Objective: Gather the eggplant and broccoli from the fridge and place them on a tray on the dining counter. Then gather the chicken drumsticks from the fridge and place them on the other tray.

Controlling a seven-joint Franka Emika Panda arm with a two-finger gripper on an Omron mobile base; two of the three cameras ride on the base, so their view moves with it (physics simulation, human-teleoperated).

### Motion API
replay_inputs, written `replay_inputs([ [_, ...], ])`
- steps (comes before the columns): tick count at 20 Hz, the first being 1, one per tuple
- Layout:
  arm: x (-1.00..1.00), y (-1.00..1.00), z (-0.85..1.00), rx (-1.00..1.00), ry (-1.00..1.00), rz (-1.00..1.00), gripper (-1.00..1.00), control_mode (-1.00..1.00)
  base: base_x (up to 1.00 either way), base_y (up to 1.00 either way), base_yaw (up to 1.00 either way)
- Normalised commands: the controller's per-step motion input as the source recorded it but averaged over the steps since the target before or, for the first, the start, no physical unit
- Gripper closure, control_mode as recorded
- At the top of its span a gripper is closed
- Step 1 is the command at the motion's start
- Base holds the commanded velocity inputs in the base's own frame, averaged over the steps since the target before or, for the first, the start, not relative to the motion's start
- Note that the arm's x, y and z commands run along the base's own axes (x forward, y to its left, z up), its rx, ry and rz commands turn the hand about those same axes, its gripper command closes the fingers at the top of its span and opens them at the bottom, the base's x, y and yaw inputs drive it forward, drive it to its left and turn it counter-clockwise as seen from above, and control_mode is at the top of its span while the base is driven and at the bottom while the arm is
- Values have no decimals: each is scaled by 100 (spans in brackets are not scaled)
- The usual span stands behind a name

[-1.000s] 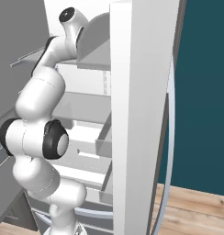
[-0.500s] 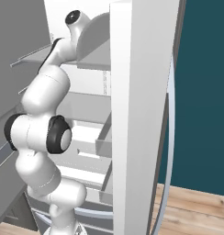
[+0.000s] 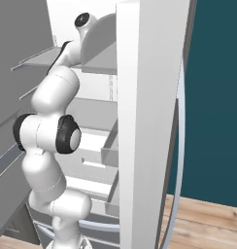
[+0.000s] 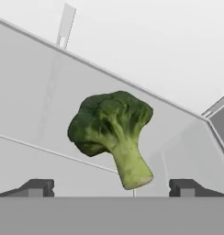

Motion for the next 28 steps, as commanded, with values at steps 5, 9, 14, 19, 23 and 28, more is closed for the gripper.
replay_inputs([
  [5,30,-1,-7,-1,1,0,-100,-100,0,0,0],
  [9,29,-3,-6,0,1,0,-100,-100,0,0,0],
  [14,30,-7,-4,0,1,0,-100,-100,0,0,0],
  [19,25,-13,-4,0,1,0,-100,-100,0,0,0],
  [23,12,-4,-18,-3,2,0,-100,-100,0,0,0],
  [28,4,0,-33,-5,7,0,100,-100,0,0,0],
])
